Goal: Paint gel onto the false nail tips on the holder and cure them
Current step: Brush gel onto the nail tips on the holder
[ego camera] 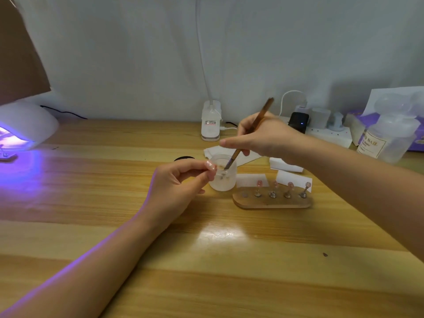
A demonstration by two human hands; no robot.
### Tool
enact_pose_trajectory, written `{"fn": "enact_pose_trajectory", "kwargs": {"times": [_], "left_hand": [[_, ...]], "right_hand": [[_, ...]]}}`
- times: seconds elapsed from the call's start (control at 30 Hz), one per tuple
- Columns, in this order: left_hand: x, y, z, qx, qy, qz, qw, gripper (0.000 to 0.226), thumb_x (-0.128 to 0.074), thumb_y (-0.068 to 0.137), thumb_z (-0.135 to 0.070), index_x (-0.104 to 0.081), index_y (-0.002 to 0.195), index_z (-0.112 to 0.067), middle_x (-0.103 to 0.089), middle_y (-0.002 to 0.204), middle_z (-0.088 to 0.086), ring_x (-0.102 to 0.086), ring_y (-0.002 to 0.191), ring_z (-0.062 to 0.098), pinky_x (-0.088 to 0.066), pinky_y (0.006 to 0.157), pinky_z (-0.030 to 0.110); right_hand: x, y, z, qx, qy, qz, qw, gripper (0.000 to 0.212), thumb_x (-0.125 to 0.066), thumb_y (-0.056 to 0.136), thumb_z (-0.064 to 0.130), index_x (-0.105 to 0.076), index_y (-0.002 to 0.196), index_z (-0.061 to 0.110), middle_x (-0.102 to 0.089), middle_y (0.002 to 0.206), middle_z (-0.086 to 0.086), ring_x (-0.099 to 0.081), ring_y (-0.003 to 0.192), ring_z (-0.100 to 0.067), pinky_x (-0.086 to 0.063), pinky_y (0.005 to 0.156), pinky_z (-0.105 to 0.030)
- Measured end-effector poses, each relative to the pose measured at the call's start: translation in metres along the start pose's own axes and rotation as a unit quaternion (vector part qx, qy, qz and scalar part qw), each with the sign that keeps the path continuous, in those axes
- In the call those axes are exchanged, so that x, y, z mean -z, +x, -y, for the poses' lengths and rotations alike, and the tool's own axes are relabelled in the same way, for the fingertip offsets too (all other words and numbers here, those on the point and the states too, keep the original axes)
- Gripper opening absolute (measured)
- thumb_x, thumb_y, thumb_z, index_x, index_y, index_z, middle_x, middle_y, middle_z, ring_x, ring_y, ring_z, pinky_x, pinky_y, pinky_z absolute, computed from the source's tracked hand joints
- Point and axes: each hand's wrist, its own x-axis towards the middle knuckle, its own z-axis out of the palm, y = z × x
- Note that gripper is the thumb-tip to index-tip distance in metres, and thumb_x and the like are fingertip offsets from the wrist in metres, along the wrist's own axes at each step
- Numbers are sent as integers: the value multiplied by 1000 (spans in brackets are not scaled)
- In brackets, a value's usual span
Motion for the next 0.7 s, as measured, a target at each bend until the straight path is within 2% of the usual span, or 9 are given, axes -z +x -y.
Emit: {"fn": "enact_pose_trajectory", "kwargs": {"times": [0.1, 0.27, 0.47, 0.57, 0.7], "left_hand": [[1, 1, 0, -5, -9, -18, 1000, 10, -68, 64, -25, -70, 73, -31, -72, 78, -13, -68, 72, 3, -52, 52, 17], [1, 1, -1, -8, 2, -21, 1000, 12, -67, 66, -23, -69, 78, -25, -72, 78, -15, -66, 69, 1, -51, 51, 16], [1, 1, -1, -11, 7, -21, 1000, 12, -67, 69, -21, -70, 81, -25, -72, 80, -16, -65, 68, 0, -51, 51, 17], [1, 1, 0, -7, 7, -22, 1000, 14, -68, 74, -12, -70, 82, -24, -72, 81, -16, -65, 68, 0, -51, 50, 16], [1, 1, -1, -15, 14, -16, 1000, 12, -67, 71, -19, -70, 82, -24, -71, 77, -17, -64, 67, 0, -50, 50, 16]], "right_hand": [[-6, 8, 2, 5, -45, 24, 999, 34, -73, 75, 34, -52, 53, 18, -51, 38, 13, -47, 40, 5, -37, 46, -15], [-11, 15, 5, 4, -53, 61, 997, 35, -75, 75, 30, -52, 53, 15, -49, 36, 13, -46, 38, 6, -36, 38, -6], [-14, 17, 5, 7, -50, 52, 997, 35, -73, 76, 29, -52, 52, 16, -49, 36, 13, -46, 39, 5, -36, 39, -6], [-12, 19, 5, 10, -32, 29, 999, 34, -72, 78, 27, -52, 52, 15, -49, 35, 14, -47, 38, 6, -36, 37, -6], [-17, 16, 2, -2, -47, 36, 998, 36, -72, 77, 30, -52, 51, 16, -50, 37, 12, -47, 40, 6, -42, 50, -14]]}}
